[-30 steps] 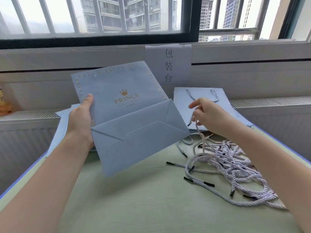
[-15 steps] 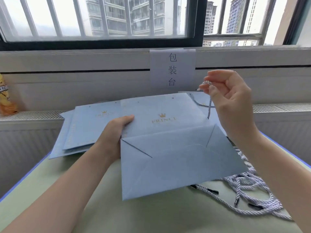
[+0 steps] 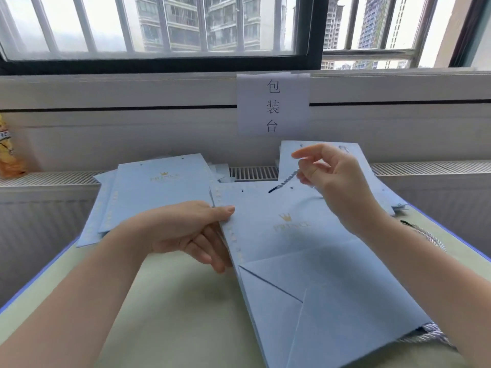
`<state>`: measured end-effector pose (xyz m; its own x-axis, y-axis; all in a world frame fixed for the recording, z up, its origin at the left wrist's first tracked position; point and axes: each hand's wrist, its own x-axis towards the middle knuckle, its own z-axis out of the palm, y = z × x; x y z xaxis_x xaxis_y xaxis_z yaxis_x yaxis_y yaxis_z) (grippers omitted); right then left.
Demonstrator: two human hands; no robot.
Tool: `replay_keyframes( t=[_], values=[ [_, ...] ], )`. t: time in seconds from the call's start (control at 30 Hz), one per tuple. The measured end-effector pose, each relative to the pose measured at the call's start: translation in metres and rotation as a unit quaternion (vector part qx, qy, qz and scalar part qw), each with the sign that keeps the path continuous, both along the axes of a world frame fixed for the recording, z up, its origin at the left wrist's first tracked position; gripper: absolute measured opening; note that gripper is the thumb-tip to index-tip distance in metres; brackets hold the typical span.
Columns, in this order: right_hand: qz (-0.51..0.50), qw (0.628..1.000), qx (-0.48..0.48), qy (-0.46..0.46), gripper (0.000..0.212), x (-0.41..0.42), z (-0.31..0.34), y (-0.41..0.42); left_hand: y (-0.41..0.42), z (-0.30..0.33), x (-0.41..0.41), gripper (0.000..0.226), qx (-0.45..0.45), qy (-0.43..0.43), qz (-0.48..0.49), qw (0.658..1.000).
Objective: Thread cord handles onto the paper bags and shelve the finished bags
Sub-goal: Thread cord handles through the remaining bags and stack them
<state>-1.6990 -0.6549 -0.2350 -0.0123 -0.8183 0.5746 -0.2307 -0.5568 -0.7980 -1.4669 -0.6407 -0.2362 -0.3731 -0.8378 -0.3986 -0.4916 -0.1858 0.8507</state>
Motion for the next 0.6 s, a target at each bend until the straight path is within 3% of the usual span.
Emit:
replay_keyframes(
  t=[0.07,0.13,0.23,0.27,0.37,0.43,0.47,0.6],
  values=[
    [0.03,0.999,0.042,0.004,0.022,0.005,-0.008,-0.001,-0.002,-0.001,0.001,0.059,-0.045,-0.111,0.026,0.992],
    [0.051,0.997,0.064,0.014,0.022,0.01,-0.014,-0.002,-0.006,-0.003,-0.001,0.057,-0.122,-0.167,0.074,0.976],
    [0.085,0.994,0.07,0.02,0.023,0.016,-0.018,0.002,-0.011,-0.01,-0.008,0.05,-0.343,-0.228,0.115,0.904],
    [0.095,0.993,0.069,0.019,0.023,0.018,-0.018,0.003,-0.01,-0.011,-0.012,0.047,-0.407,-0.223,0.102,0.88],
    [0.127,0.99,0.061,0.021,0.021,0.023,-0.015,0.008,-0.003,-0.014,-0.025,0.05,-0.476,-0.176,0.045,0.861],
    [0.143,0.988,0.045,0.036,0.022,0.025,-0.013,0.013,-0.002,-0.019,-0.029,0.028,-0.501,-0.165,0.023,0.849],
    [0.15,0.987,0.036,0.041,0.022,0.026,-0.011,0.015,-0.002,-0.02,-0.03,0.013,-0.499,-0.142,0.016,0.855],
    [0.102,0.984,-0.079,0.121,0.02,0.026,-0.006,0.02,0.001,-0.02,-0.033,0.029,-0.462,-0.042,0.005,0.886]
  ],
)
